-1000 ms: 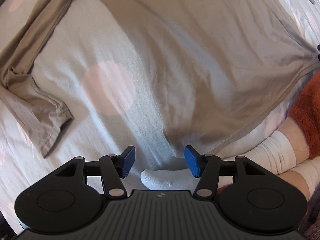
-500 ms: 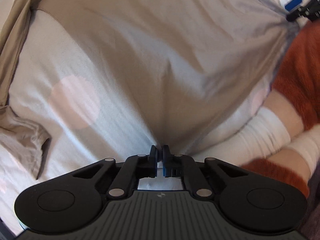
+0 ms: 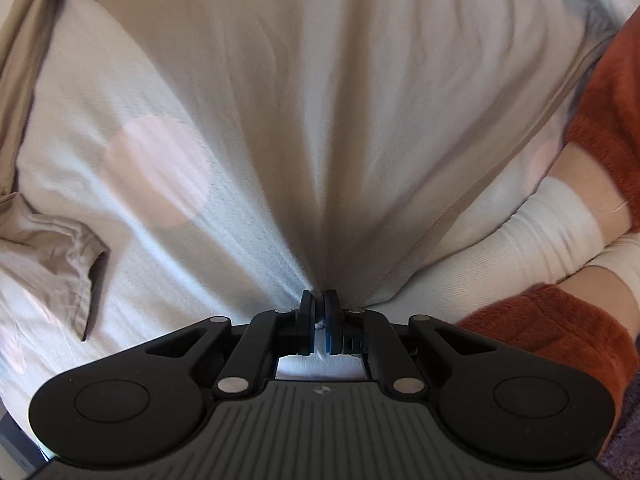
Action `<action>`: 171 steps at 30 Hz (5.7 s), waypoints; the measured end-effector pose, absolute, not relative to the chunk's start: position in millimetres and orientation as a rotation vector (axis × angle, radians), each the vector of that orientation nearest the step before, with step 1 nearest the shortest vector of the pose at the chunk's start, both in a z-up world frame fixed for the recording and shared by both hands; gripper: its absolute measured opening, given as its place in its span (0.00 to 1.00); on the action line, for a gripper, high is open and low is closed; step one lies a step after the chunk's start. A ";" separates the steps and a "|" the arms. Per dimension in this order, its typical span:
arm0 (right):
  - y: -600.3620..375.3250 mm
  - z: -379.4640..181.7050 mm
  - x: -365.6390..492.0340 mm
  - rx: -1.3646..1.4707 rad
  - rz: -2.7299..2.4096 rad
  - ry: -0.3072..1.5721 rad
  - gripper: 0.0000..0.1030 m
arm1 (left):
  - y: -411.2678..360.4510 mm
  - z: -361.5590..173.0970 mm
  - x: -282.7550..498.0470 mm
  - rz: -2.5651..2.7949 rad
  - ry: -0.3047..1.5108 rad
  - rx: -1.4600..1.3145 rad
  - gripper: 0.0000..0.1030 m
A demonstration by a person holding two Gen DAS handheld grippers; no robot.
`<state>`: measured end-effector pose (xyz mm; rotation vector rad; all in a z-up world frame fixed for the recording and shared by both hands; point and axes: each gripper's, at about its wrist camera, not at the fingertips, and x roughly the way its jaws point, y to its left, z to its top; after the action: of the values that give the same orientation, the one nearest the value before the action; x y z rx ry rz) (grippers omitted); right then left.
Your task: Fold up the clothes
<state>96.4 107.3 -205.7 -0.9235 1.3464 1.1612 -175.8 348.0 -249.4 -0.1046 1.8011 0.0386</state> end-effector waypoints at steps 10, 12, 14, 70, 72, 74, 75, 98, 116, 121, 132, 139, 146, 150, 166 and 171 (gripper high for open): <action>95.0 -193.9 110.5 -0.944 1.198 1.324 0.36 | 381.6 -219.3 -168.3 0.027 1.670 -0.178 0.49; 95.8 -181.0 122.8 -0.920 1.204 1.298 0.36 | 399.7 -202.0 -166.0 0.037 1.606 -0.220 0.50; 119.2 -164.5 140.5 -0.871 1.202 1.259 0.36 | 430.4 -187.1 -179.1 0.062 1.545 -0.248 0.50; 384.3 -234.6 315.2 -0.476 1.168 0.800 0.15 | 619.9 -226.7 -13.8 0.518 0.858 -0.233 0.04; 380.7 -226.6 312.7 -0.453 1.184 0.766 0.21 | 620.5 -224.1 -18.1 0.516 0.843 -0.232 0.15; 376.8 -217.0 307.5 -0.423 1.205 0.730 0.25 | 621.2 -220.7 -24.2 0.527 0.816 -0.236 0.24; 377.0 -214.1 303.1 -0.418 1.222 0.723 0.25 | 621.6 -219.2 -27.4 0.535 0.804 -0.239 0.25; 305.2 -203.4 165.4 -0.343 1.248 0.863 0.38 | 576.8 -165.8 -171.8 0.559 1.024 -0.241 0.27; 190.6 -217.0 24.4 -0.273 1.195 0.846 0.61 | 539.0 -207.6 -291.3 0.698 1.336 -0.571 0.40; 186.1 -211.9 22.0 -0.267 1.195 0.780 0.70 | 532.1 -215.4 -295.6 0.724 1.324 -0.595 0.41; 181.9 -209.9 19.8 -0.257 1.192 0.774 0.70 | 529.1 -154.2 -309.0 0.753 1.148 -0.588 0.00; 186.9 -216.6 26.6 -0.266 1.156 0.820 0.70 | 538.8 -58.8 -288.3 0.734 1.008 -0.491 0.00; 183.6 -221.0 43.4 -0.181 1.129 0.889 0.70 | 544.9 18.5 -232.3 0.741 0.958 -0.362 0.00; 182.6 -225.1 50.8 -0.143 1.126 0.921 0.70 | 536.2 11.0 -205.7 0.724 1.040 -0.331 0.00; 184.3 -225.6 54.3 -0.087 1.168 0.929 0.77 | 513.6 -183.6 -221.2 0.726 1.368 -0.455 0.19; 189.8 -226.2 51.1 -0.135 1.151 0.915 0.77 | 509.5 -206.5 -223.8 0.783 1.403 -0.407 0.31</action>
<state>51.1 189.8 -226.2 -0.1346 0.9148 1.1513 -223.8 509.5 -206.5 -0.4066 1.4034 0.7827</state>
